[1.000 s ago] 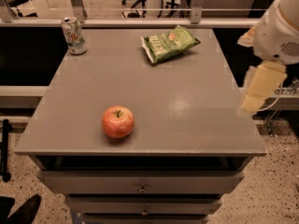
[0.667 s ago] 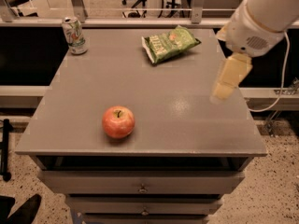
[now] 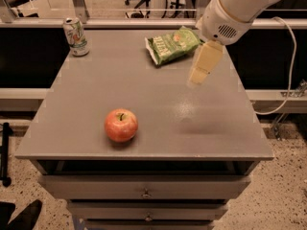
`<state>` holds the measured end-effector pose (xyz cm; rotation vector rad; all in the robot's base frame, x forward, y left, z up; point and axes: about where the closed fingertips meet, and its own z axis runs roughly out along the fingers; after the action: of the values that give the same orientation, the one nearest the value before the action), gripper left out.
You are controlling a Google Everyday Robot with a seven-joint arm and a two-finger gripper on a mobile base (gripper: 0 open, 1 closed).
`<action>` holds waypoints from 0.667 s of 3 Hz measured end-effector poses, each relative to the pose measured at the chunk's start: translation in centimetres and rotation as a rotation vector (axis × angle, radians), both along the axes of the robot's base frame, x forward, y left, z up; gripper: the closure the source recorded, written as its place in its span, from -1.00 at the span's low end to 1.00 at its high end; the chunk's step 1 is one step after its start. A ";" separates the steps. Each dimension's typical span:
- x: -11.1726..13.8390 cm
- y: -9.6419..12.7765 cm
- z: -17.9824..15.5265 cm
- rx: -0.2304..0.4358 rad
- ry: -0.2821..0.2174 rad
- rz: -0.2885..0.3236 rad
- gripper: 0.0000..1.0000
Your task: Pick 7up can
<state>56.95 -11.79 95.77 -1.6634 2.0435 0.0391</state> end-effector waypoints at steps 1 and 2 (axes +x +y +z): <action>2.9 1.9 -0.1 0.087 -0.046 0.002 -1.00; 8.4 5.6 -1.0 0.201 -0.086 0.002 -1.00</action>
Offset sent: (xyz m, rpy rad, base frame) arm 0.1464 0.0909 -0.0163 0.3285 -0.1323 -0.0045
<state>65.39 -6.22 94.78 -1.5169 1.9070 0.1654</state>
